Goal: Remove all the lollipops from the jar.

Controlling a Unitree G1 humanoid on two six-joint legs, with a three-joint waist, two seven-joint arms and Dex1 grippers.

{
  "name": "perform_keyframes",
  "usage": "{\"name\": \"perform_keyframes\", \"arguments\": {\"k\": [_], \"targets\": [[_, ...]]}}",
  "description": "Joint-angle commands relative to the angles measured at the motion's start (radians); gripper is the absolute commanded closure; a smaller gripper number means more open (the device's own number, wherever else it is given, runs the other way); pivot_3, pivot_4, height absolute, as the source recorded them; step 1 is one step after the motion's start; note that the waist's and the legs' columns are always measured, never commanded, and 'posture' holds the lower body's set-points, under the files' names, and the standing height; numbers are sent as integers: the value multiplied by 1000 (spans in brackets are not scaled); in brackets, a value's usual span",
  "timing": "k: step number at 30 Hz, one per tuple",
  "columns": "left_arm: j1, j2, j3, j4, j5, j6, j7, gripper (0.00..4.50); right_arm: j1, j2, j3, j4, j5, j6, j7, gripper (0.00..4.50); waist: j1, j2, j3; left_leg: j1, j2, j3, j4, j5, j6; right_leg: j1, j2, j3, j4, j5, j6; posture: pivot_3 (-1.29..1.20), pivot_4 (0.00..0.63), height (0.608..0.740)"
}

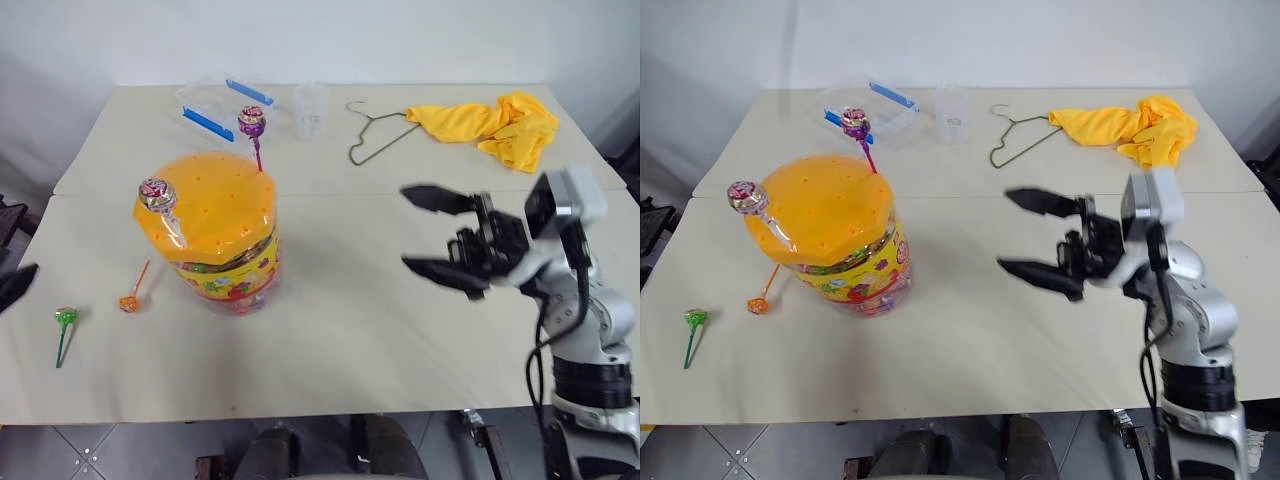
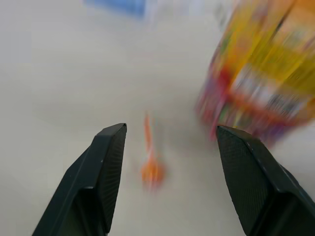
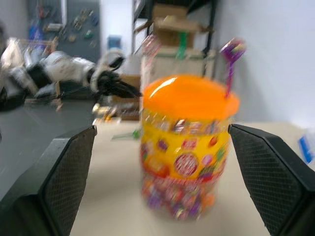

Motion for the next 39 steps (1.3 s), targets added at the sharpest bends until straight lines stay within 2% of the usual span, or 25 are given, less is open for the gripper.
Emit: {"name": "perform_keyframes", "arguments": {"k": [1, 2, 5, 11, 13, 16, 19, 26, 27, 31, 35, 39], "targets": [[-17, 8, 34, -39, -111, 13, -27, 1098, -106, 61, 71, 17, -29, 62, -154, 0, 1, 1, 0, 0, 0, -1, 0, 0, 0, 0, 0, -1, 0, 0, 0, 0, 150, 740], [-29, -10, 32, -56, -139, -6, -40, 983, -149, 113, 113, 39, -59, 54, -185, 0, -2, 1, 0, 0, 0, 0, 0, 0, 0, 0, 0, -1, 1, 0, 0, 0, 150, 740], [-25, -31, 26, -84, -182, -10, -51, 20, -268, 241, 197, 116, -139, 63, -296, 0, -21, 1, 0, 0, 0, 0, 0, 0, 0, -1, 0, 0, 2, 0, 0, 0, 150, 740], [19, -60, 27, -120, -219, -32, -73, 20, -427, 380, 285, 296, -294, 39, -388, 0, -29, 1, 0, 0, -1, -1, 0, 0, -1, -5, 0, -1, 10, -1, -3, 0, 150, 740], [14, -82, 31, -126, -220, -86, -97, 20, -462, 409, 300, 343, -323, 33, -383, 0, -30, 1, 0, 0, -2, -1, 0, 0, -1, -5, 0, -1, 10, -1, -3, 0, 150, 740], [35, -83, 24, -136, -238, -77, -86, 20, -499, 439, 308, 400, -366, 15, -380, 0, -30, 0, 0, 0, -2, -1, 0, 0, -1, -4, 0, -2, 10, -1, -3, 0, 150, 740], [38, -94, 26, -158, -266, -85, -77, 0, -522, 460, 305, 444, -394, -7, -382, 625, -31, 0, 0, 0, -2, -1, 0, 0, -1, -4, 1, -2, 10, -1, -3, 0, 150, 740], [29, -100, 16, -191, -307, -100, -50, 0, -510, 459, 280, 436, -375, -17, -325, 2905, -42, 0, 0, 1, -2, -1, 0, 0, -1, -4, 1, -1, 10, -2, -3, 0, 150, 740], [27, -99, 12, -192, -312, -99, -47, 0, -509, 455, 264, 432, -359, -21, -308, 3102, -43, 0, 0, 1, -2, -2, 0, 0, -1, -4, 1, -1, 10, -2, -3, 0, 150, 740], [16, -87, -8, -188, -321, -97, -49, 0, -506, 441, 190, 413, -290, -55, -227, 4371, -44, 0, 0, 0, -2, -2, 0, 0, -1, -4, 1, -1, 10, -2, -3, 0, 150, 740], [-11, -41, -58, -148, -282, -117, -101, 0, -505, 403, 66, 383, -171, -70, -158, 4445, -42, 0, 0, 0, -2, -3, 0, 0, -1, -3, 1, -2, 10, -1, -3, 0, 150, 740], [-48, -1, -122, -99, -235, -151, -146, 0, -456, 277, 8, 333, -126, -7, -115, 4445, -40, 1, 0, 0, -2, -3, 0, 0, -1, -3, 1, -2, 9, -2, -3, 0, 150, 740]]}}
